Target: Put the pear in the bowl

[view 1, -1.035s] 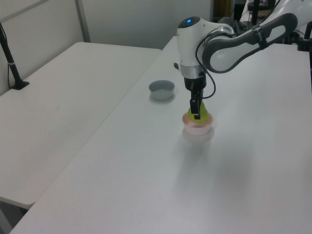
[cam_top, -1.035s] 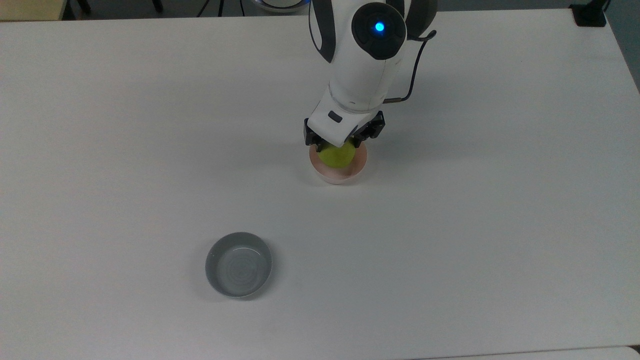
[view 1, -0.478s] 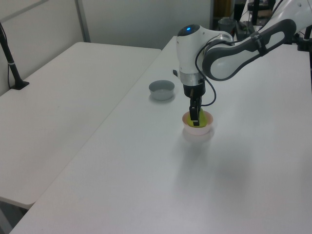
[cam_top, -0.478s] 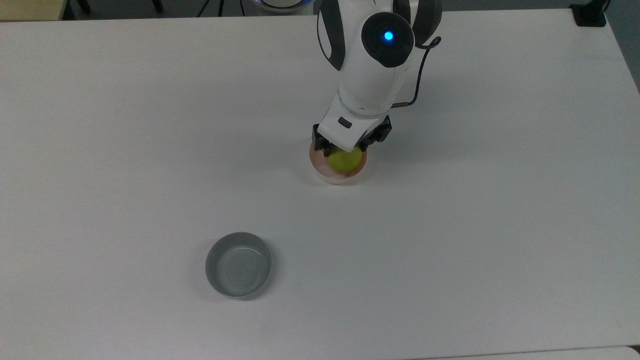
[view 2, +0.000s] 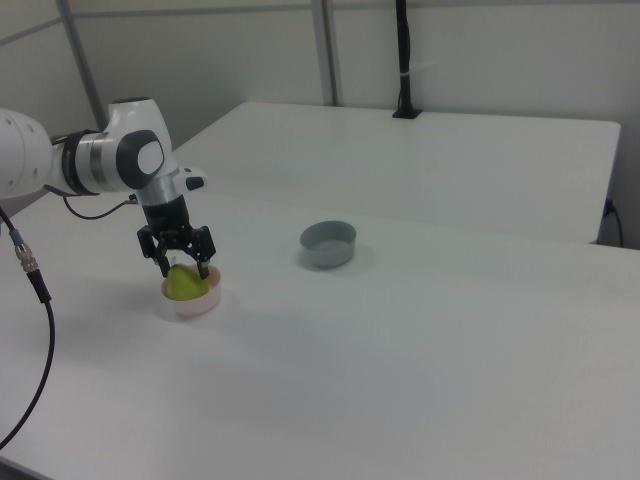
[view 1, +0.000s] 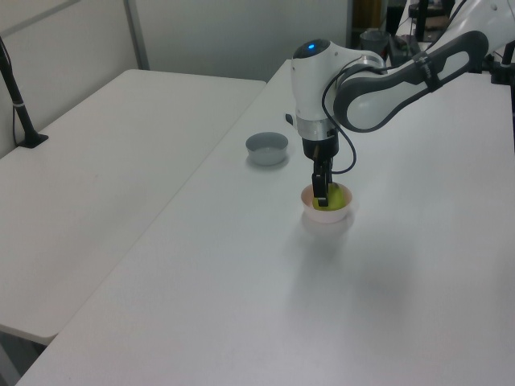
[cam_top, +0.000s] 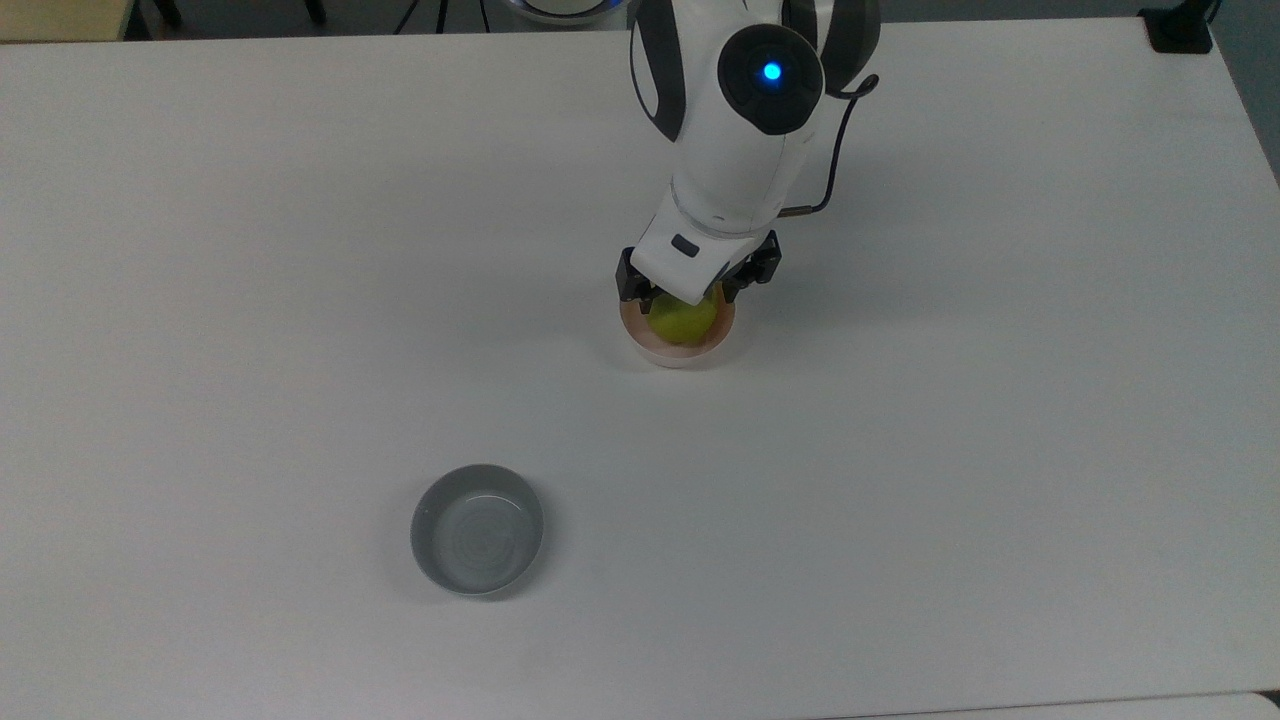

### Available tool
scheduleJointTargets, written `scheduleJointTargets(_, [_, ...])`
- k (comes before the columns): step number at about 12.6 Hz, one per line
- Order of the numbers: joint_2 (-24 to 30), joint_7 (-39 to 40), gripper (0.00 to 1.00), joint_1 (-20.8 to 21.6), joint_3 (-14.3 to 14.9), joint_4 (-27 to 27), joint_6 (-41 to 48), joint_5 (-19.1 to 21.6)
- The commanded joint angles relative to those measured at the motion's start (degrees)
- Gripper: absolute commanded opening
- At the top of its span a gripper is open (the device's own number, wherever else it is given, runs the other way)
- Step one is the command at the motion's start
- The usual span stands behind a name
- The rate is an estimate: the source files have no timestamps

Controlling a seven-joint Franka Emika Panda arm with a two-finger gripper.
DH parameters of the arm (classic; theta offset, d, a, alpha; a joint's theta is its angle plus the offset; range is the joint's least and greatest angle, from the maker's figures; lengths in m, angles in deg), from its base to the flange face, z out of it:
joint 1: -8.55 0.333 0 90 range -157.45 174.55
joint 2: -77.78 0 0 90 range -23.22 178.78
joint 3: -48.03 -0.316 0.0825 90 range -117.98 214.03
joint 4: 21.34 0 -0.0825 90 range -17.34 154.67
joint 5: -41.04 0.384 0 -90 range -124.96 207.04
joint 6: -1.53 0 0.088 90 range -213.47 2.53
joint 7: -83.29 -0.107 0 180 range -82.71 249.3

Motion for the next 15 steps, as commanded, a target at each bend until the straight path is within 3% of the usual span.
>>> scheduleJointTargets(1, [1.0,-0.9,0.94,0.1,0.2,0.9,-1.4,-0.1])
scheduleJointTargets(7, [5.0,-0.8,1.0,-1.1,0.8,0.5,1.5,-0.1])
scheduleJointTargets(15, [20.4,2.0,1.0,-12.0,1.1,-2.4,17.6,1.0])
